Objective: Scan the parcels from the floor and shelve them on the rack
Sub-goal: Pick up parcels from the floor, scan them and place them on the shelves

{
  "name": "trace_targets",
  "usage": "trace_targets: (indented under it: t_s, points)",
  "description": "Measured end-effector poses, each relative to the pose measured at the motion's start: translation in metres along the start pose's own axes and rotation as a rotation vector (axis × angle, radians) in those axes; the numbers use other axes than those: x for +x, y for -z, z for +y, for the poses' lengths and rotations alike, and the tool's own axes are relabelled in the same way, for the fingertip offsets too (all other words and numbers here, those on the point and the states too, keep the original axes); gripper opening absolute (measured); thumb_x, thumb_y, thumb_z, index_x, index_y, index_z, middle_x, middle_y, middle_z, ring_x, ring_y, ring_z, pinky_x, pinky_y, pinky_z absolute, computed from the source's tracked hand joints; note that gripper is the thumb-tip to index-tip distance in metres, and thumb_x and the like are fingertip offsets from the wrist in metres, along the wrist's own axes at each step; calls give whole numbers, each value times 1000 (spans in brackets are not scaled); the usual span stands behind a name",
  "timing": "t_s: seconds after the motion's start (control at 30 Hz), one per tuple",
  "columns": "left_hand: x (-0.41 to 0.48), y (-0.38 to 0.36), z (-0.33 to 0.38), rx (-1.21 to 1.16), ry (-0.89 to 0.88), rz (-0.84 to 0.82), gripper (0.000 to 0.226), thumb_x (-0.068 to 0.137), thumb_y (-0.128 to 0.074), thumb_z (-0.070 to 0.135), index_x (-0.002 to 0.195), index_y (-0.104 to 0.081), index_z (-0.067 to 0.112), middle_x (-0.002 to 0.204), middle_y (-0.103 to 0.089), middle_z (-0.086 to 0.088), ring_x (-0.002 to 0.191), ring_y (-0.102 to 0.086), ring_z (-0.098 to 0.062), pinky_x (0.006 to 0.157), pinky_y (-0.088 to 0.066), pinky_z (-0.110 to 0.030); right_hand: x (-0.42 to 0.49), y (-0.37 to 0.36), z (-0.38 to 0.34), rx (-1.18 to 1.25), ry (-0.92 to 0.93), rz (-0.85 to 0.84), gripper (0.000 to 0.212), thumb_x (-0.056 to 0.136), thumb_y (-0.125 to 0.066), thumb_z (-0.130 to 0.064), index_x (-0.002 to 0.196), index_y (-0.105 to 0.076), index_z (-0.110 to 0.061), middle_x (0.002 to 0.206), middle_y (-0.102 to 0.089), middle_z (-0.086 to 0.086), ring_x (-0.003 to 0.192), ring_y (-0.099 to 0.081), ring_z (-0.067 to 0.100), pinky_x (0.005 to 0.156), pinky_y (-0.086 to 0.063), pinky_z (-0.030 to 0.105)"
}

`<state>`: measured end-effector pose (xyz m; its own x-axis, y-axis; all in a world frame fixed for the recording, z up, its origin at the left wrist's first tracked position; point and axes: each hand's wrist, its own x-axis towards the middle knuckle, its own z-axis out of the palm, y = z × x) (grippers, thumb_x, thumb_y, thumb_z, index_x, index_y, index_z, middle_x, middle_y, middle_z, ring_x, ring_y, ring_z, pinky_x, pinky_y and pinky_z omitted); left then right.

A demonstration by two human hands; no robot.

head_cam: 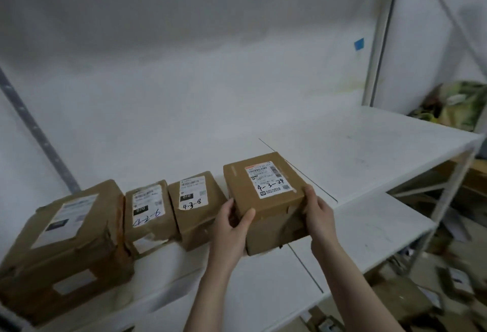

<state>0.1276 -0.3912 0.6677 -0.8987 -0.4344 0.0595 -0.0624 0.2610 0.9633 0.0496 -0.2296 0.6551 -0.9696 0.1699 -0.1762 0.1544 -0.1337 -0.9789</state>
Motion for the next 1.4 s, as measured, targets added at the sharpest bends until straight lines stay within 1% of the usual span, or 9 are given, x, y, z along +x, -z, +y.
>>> trace_targets:
  t_s: [0.07,0.1,0.2,0.33,0.47,0.63,1.17,1.27,1.4]
  points:
    - [12,5,-4,162,-129,44,56,93,-70,36,144,-50,25,139,-56,7,126,-53,-8,108,-45,-29,8,-17,-1,-50,40,66,42,97,-45,-58,94,-68,-22,97,-69,2,98,-63,24,89,-52,44]
    - [16,7,-3,242,-193,54,56,93,-69,36,145,-51,24,142,-53,5,130,-50,-12,112,-41,-32,12,-25,-3,-74,65,96,43,98,-44,-56,94,-68,-21,94,-69,1,96,-62,24,89,-51,43]
    - [24,8,-6,443,-290,54,56,96,-65,35,148,-49,22,148,-45,1,137,-43,-16,110,-34,-27,21,-42,-7,-121,126,162,44,100,-42,-52,96,-69,-17,87,-66,-2,93,-60,23,82,-44,36]
    - [37,8,-14,590,-354,110,57,96,-63,42,147,-49,22,148,-49,-6,136,-42,-27,112,-38,-46,36,-51,-8,-178,131,228,44,99,-49,-50,102,-66,-10,94,-65,3,94,-58,23,79,-39,31]
    - [53,5,-8,737,-320,72,58,99,-52,51,151,-41,27,152,-46,-2,141,-39,-26,119,-22,-58,46,-55,-14,-283,142,300,33,97,-50,-50,99,-58,-18,97,-63,-1,93,-56,20,78,-40,33]
    - [63,6,2,804,-272,25,58,99,-50,54,150,-38,30,151,-47,1,145,-35,-24,121,-8,-63,52,-64,-20,-417,150,357,29,99,-47,-45,99,-55,-18,91,-58,-1,86,-53,23,74,-40,33]
    - [69,5,6,764,-245,66,55,96,-56,53,144,-44,30,154,-42,-2,148,-24,-28,121,-5,-60,69,-76,-30,-468,140,359,29,97,-51,-43,96,-57,-14,98,-62,8,88,-61,28,73,-50,37]
    - [69,0,5,768,-243,70,56,96,-56,51,144,-44,27,156,-38,-6,149,-21,-30,120,-4,-60,69,-74,-32,-414,119,351,30,95,-54,-45,92,-57,-15,97,-63,7,88,-61,27,76,-52,39]
    - [62,-2,4,770,-243,81,58,96,-59,43,145,-43,18,162,-26,-13,152,-10,-35,121,-4,-61,65,-68,-25,-144,22,250,34,84,-68,-55,88,-64,-21,93,-65,4,90,-63,23,87,-58,47]
